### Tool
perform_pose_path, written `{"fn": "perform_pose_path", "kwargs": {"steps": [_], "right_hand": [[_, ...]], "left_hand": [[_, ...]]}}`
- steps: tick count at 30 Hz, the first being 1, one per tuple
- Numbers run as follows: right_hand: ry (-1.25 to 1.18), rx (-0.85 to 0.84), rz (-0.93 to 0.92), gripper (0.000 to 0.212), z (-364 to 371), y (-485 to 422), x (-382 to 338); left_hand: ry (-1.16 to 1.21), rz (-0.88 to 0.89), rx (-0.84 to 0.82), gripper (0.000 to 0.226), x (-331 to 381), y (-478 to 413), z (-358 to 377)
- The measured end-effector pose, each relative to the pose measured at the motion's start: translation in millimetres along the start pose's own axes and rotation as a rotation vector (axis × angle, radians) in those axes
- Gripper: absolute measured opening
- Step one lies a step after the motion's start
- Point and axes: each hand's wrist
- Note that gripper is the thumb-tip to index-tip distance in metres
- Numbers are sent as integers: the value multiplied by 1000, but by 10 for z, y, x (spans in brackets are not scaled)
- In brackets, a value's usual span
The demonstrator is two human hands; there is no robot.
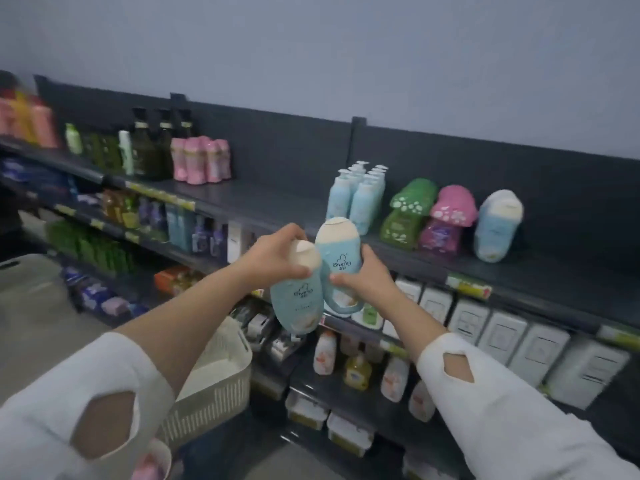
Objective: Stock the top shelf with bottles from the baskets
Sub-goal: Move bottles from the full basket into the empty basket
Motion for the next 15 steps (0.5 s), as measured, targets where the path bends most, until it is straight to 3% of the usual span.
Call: {"fn": "perform_pose_path", "kwargs": {"steps": [7, 15], "right_hand": [[3, 273, 57, 64, -1605, 87, 749], [-16, 468, 188, 57, -2596, -19, 1464]], "left_hand": [[55, 264, -151, 43, 1191, -704, 1017], [-21, 425, -314, 47, 1946, -1460, 1811]]}}
Point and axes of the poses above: each hand's wrist, its own y-axis away from the middle knuckle, its own z-axis out of the palm, x = y × z, and after that the axes turned 8 degrees about y, right-handed
